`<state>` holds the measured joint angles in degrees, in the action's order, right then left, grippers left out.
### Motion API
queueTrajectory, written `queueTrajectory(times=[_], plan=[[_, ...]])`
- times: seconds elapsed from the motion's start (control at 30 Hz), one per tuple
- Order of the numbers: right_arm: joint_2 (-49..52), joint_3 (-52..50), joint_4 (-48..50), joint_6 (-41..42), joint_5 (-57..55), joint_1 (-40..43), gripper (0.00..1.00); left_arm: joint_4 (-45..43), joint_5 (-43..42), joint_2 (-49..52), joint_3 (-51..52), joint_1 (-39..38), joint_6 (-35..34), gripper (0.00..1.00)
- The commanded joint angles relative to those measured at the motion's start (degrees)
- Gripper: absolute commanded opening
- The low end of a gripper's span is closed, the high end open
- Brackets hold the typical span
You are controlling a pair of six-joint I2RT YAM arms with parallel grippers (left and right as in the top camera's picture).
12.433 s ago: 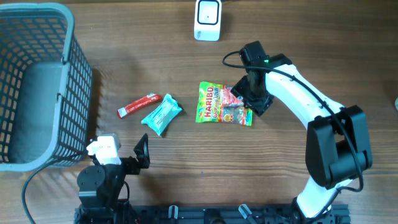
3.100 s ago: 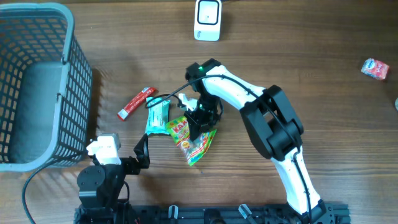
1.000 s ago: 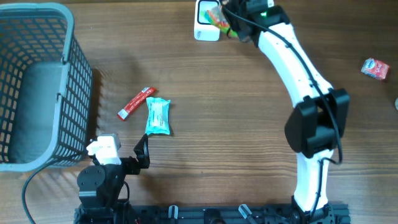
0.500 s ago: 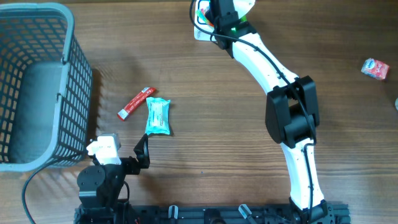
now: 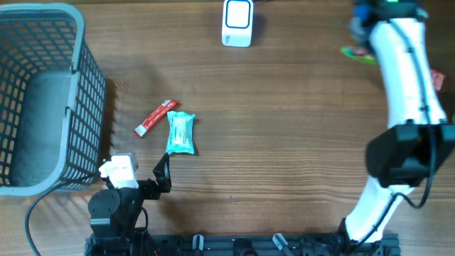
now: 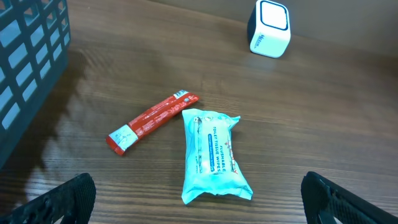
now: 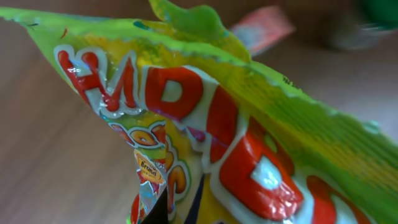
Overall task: Scan the item barcode
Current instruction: 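Place the Haribo bag at the right edge beside the orange box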
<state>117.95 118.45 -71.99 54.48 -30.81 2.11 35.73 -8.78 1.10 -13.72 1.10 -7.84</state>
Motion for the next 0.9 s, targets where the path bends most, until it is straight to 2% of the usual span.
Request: queueTrajectory(times=[0.0, 0.17, 0.27, 0.3, 0.33, 0.37, 0.4, 0.53, 0.67, 0.77, 0.87], plan=[[0.8, -7.0, 1.2, -1.0, -3.1, 8.6, 0.04, -0.3, 0.5, -0.4, 0.0, -0.2, -0.1, 1.00], [0.8, -20.9, 16.4, -10.8, 2.5, 19.0, 0.05, -0.3, 0.5, -0.4, 0.0, -0.3, -0.1, 1.00], [0.7, -22.8, 19.4, -12.5, 8.3, 23.0, 0.04, -0.3, 0.5, -0.4, 0.0, -0.3, -0.1, 1.00], [0.3, -22.1, 19.2, -13.6, 10.5, 23.8, 0.08, -0.3, 0.5, -0.4, 0.0, -0.3, -0.1, 1.00], [-0.3, -21.1, 18.9, -16.0, 12.7, 24.3, 0.19, -0.3, 0.5, -0.4, 0.0, -0.3, -0.1, 1.00], [-1.3, -19.9, 18.7, -18.5, 14.7, 24.5, 0.40, -0.3, 0.5, -0.4, 0.0, -0.3, -0.1, 1.00], [-2.3, -18.9, 18.3, -20.1, 15.9, 24.4, 0.99, -0.3, 0.5, -0.4, 0.0, -0.3, -0.1, 1.00], [-7.9, -14.9, 13.8, -20.3, 19.5, 21.7, 1.00, -0.3, 0.5, -0.4, 0.0, -0.3, -0.1, 1.00], [-12.5, -14.8, 8.9, -18.0, 31.4, 15.7, 1.00, -0.3, 0.5, -0.4, 0.0, -0.3, -0.1, 1.00], [-12.4, -15.8, 7.3, -21.6, 45.1, 5.8, 1.00, -0.3, 0.5, -0.4, 0.0, -0.3, -0.1, 1.00], [-11.5, -17.8, 9.6, -23.5, 49.6, -6.7, 1.00, -0.3, 0.5, -0.4, 0.0, -0.3, -0.1, 1.00]])
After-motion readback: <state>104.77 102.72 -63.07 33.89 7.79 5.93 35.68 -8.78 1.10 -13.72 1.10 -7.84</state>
